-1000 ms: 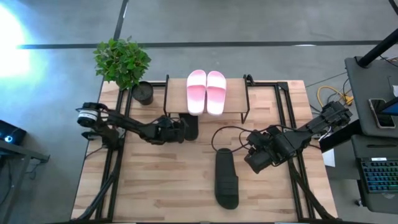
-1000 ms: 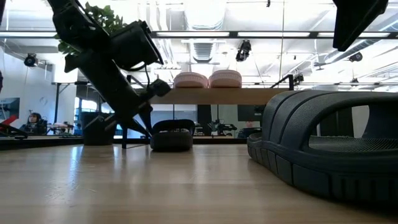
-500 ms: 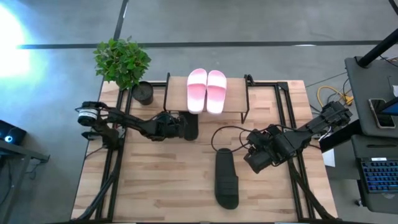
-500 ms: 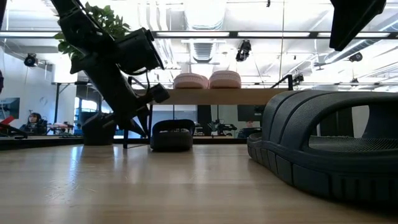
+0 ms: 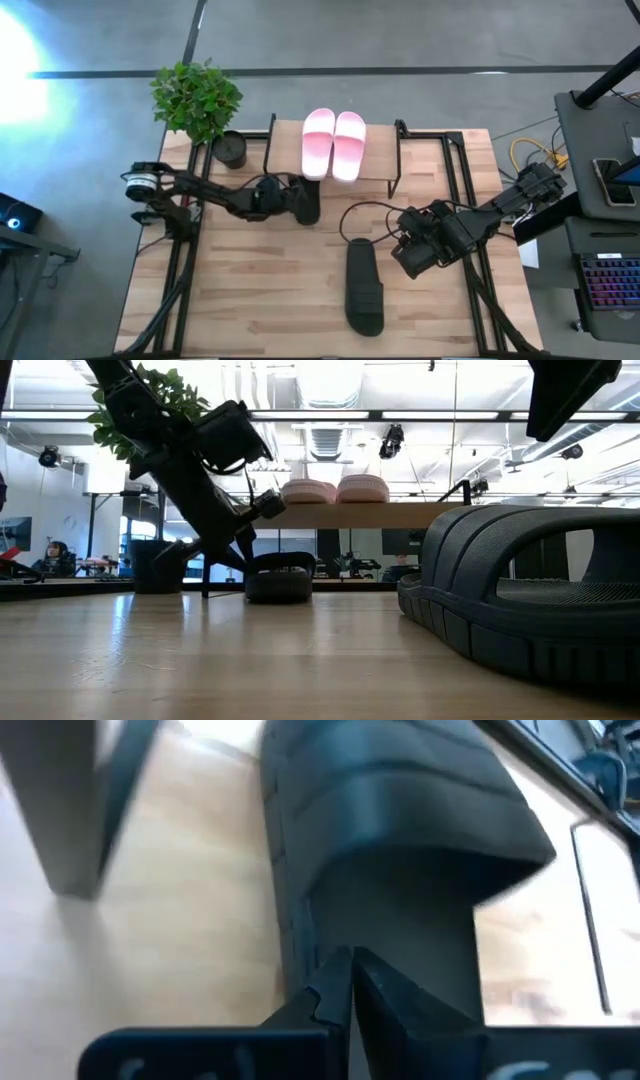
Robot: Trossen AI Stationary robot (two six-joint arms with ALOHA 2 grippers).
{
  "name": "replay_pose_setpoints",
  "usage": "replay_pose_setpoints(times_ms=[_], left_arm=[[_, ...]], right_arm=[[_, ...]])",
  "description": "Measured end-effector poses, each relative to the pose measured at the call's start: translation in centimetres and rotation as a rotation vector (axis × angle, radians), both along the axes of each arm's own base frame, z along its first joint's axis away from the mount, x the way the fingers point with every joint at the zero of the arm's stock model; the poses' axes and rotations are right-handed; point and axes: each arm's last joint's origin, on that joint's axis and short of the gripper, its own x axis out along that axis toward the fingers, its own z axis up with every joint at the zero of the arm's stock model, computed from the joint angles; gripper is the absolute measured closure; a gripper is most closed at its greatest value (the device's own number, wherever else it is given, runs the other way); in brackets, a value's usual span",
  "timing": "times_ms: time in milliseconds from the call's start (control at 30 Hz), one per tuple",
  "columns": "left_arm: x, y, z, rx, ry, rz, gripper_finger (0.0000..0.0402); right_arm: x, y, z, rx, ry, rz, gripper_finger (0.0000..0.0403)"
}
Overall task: Pick and place slides into the shelf
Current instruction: Adjust the shelf
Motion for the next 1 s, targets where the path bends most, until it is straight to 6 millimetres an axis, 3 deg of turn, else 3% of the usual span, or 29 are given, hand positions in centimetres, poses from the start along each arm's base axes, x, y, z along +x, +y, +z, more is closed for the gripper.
replay_pose_setpoints(times_ms=[167, 300, 533, 633, 767, 1000], left_arm=[[0.3, -1.1, 0.4, 0.073, 0.039, -0.097, 0.0402], [-0.4, -2.5, 1.9, 0.118, 0.046, -0.127, 0.0402], [-4.5, -7.4, 6.8, 0.207, 0.03, -0.25, 0.0402], [-6.7, -8.4, 9.5, 0.296, -0.048, -0.195, 0.0402], [-9.2, -6.8, 11.5, 0.338, -0.073, -0.044, 0.0402], [-10.8, -2.6, 11.2, 0.278, 0.012, 0.103, 0.0402]], right_arm=[[0.0, 0.0, 0.0, 0.002, -0.004, -0.006, 0.0209], [0.0, 0.1, 0.0, 0.024, -0.006, -0.026, 0.0209], [0.0, 0.3, 0.1, 0.067, -0.009, -0.044, 0.0209], [0.0, 0.3, 0.4, 0.074, -0.023, -0.045, 0.0209], [0.5, -0.3, 1.4, 0.084, -0.097, -0.04, 0.0209], [3.2, -4.4, 4.0, 0.108, -0.268, -0.069, 0.0209]])
